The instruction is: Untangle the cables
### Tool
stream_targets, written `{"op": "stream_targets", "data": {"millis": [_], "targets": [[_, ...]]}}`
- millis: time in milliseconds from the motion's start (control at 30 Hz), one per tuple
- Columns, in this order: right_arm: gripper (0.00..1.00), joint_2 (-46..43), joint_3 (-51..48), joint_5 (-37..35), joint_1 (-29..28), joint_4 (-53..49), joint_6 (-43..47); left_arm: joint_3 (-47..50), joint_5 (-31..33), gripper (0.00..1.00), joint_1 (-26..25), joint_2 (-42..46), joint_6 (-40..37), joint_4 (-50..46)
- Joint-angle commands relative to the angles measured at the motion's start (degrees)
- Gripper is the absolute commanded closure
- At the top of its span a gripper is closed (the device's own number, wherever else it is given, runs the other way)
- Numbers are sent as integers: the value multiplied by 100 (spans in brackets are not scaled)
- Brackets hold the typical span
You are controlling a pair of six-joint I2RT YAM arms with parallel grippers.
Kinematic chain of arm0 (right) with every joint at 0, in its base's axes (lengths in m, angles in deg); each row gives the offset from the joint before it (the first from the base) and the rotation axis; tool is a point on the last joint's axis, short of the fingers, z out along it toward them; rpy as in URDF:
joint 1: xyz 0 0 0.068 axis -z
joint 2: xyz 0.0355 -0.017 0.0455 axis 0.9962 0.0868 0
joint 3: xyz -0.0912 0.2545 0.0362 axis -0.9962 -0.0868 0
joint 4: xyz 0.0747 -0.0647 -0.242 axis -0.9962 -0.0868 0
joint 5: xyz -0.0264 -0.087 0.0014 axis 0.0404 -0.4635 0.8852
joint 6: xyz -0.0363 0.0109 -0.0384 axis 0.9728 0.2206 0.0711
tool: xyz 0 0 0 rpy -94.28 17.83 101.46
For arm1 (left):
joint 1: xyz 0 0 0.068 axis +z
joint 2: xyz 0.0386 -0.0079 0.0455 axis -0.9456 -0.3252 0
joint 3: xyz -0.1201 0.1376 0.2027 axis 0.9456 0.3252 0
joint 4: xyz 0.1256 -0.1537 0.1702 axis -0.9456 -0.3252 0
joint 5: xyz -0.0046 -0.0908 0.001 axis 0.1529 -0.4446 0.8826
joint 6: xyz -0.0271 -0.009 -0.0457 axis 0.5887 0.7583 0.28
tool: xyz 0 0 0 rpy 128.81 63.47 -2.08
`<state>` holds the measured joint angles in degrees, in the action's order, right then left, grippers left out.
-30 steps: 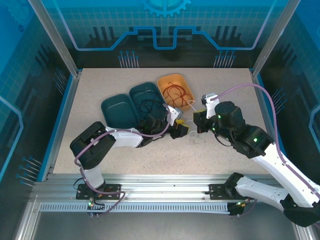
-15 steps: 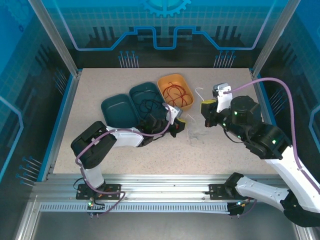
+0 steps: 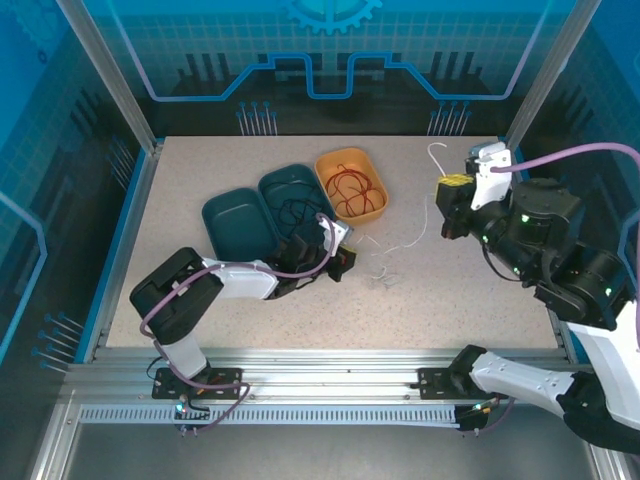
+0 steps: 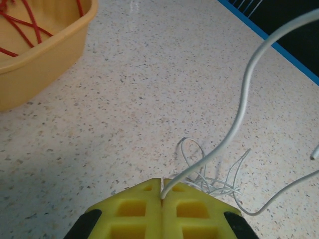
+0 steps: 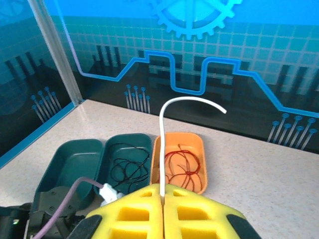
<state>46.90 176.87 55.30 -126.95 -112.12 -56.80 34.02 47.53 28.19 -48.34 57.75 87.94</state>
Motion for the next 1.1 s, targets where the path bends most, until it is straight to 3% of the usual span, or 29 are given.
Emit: {"op": "stream_targets", "data": {"millis": [0,333,633,767,1000,1067], "targets": [[92,-106,282,-668,27,-388,96,138,306,100,106,241,-112,-256],[93,-214,320,-2330,28,-1377,-313,355,918,100,256,593,-102,-693],[97,-107,821,-2843,27,-1561,-174,447,1182,100,265,699,-329,-1030],[97,-143,1078,-2861,28,-1461,63,507,1061,100,250,682,-445,-1052],[96,36,873,-1940,27,-1202,115,511,308,100,75,809,-664,-950],[96,188,810,-1737,34,-1170,105,479,116,86,71,825,-605,-975]]}}
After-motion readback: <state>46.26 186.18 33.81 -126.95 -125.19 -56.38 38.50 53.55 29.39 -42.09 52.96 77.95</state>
